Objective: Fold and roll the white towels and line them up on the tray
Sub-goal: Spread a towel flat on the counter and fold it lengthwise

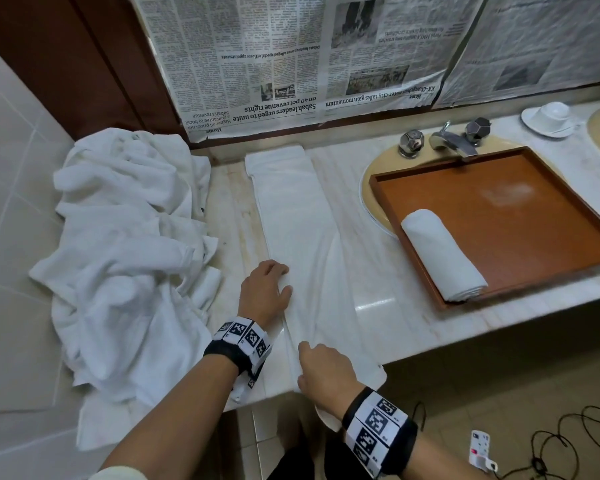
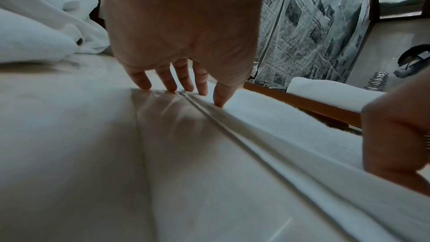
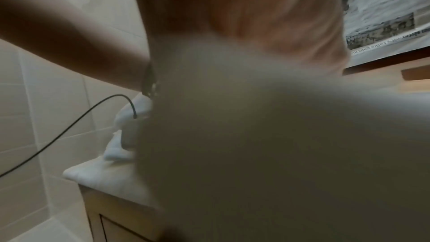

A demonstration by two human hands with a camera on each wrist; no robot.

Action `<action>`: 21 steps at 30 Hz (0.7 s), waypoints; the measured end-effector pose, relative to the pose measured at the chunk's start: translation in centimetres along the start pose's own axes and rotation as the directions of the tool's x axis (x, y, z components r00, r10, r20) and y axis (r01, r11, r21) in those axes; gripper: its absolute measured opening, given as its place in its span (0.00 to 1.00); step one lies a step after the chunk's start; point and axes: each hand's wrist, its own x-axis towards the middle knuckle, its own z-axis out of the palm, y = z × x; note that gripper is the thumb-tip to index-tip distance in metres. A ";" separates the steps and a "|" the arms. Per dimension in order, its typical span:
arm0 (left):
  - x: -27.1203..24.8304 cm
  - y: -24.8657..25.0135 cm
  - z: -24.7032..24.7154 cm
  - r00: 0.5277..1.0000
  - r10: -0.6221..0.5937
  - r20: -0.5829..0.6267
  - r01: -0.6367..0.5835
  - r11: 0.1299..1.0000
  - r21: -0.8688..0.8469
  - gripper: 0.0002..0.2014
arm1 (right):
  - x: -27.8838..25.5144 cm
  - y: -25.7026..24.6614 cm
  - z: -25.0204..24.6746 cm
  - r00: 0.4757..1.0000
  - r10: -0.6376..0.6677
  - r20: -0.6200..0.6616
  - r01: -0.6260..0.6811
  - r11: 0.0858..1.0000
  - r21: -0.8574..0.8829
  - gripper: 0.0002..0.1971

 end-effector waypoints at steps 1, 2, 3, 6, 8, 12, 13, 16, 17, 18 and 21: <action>0.1 -0.2 0.2 1.000 -0.006 -0.009 0.006 1.000 -0.007 0.21 | 0.2 0.3 -0.1 1.000 -0.010 0.021 0.009 1.000 0.021 0.13; -0.1 -0.1 0.2 1.000 -0.001 -0.017 0.001 1.000 -0.015 0.21 | 0.1 0.3 -0.2 0.999 -0.016 0.029 0.015 0.999 0.051 0.14; -0.3 -0.2 0.1 1.000 0.005 -0.025 -0.006 1.000 -0.022 0.23 | 0.0 0.5 -0.4 0.999 -0.026 0.034 0.023 0.996 0.081 0.14; -0.4 -0.1 0.3 0.999 0.015 -0.036 -0.017 0.999 -0.039 0.25 | 0.3 1.5 -1.0 0.999 -0.037 0.003 0.036 0.976 0.214 0.13; -0.5 -0.2 0.3 0.999 0.024 -0.041 -0.026 0.999 -0.045 0.25 | 0.9 1.9 -1.4 0.996 -0.046 -0.080 0.062 0.976 0.210 0.16; -0.6 -0.3 0.5 0.998 0.016 -0.056 -0.019 0.998 -0.055 0.25 | 1.2 1.2 -0.9 0.994 -0.098 -0.056 0.097 0.995 -0.023 0.23; -0.6 -0.2 0.6 0.998 0.007 -0.055 -0.010 0.998 -0.060 0.25 | 1.2 0.9 -0.5 0.994 -0.097 -0.050 0.095 0.994 -0.044 0.21; -0.8 0.0 0.8 0.999 -0.004 -0.050 0.000 0.997 -0.076 0.25 | 1.5 0.8 -0.3 0.997 -0.056 -0.052 0.058 0.998 0.026 0.08; -0.8 -0.1 0.8 0.999 -0.005 -0.051 0.001 0.997 -0.079 0.25 | 1.6 0.9 -0.4 0.998 -0.056 -0.043 0.058 0.996 0.062 0.08; -0.9 -0.1 0.8 0.999 -0.004 -0.052 0.000 0.997 -0.079 0.25 | 1.7 0.9 -0.6 0.997 -0.073 -0.035 0.076 0.993 0.088 0.08; -1.1 -0.1 0.8 0.998 0.005 -0.063 -0.011 0.997 -0.083 0.25 | 1.2 0.7 -0.7 0.986 -0.149 -0.073 0.157 0.981 0.112 0.12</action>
